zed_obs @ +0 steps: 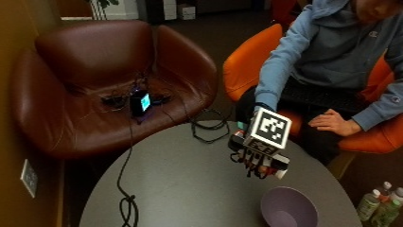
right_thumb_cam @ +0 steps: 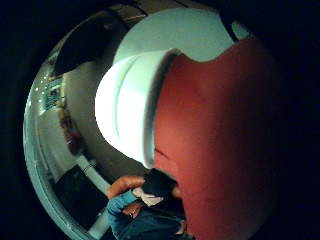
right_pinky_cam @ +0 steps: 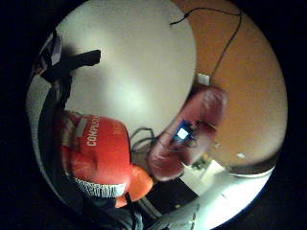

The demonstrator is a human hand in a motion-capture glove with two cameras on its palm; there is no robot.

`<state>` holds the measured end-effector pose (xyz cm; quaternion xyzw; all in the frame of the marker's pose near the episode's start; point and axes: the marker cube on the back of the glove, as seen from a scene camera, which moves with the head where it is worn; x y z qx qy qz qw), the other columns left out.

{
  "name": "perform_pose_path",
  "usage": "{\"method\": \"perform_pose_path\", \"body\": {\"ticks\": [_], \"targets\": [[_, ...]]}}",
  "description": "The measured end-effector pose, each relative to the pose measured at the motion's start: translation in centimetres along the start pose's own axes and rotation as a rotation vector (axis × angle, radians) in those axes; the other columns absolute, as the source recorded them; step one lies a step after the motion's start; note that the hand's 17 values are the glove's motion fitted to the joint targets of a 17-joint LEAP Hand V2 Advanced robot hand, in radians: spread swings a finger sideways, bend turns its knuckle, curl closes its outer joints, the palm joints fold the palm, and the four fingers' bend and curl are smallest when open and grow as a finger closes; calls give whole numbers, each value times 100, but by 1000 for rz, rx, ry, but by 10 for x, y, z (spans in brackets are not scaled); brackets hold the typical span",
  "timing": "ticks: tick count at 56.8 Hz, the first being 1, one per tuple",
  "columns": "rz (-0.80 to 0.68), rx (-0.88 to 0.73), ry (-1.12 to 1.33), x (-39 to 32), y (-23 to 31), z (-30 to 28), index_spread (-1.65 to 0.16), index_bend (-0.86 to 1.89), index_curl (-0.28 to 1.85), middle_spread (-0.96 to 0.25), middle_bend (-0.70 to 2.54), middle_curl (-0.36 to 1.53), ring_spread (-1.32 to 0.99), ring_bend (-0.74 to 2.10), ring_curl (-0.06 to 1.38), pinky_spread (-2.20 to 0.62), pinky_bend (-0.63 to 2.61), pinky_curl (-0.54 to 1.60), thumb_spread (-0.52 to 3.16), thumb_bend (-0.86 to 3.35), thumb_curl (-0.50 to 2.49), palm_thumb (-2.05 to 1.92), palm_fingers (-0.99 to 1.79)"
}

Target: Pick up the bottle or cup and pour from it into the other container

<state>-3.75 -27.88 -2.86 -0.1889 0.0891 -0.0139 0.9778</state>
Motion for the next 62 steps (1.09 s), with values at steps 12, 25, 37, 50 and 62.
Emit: {"method": "perform_pose_path", "body": {"ticks": [12,25,37,50,62], "targets": [[89,-142,300,-37,6,-14,-24,13,33,-17,42,50,-23,55,46,-34,40,38,5,-4,71,105,119],[135,-113,658,-62,7,-18,-24,12,34,-17,42,50,-23,56,46,-33,40,38,4,-4,71,104,120],[172,-96,708,-66,14,-23,-24,13,34,-17,42,50,-24,56,46,-33,41,39,5,-4,72,104,121],[154,-90,721,-80,22,-29,-24,13,35,-17,42,50,-24,56,46,-33,41,39,5,-4,72,104,120],[127,-99,698,-89,28,-31,-24,13,35,-17,42,50,-24,56,47,-33,41,39,5,-4,72,104,120]]}}
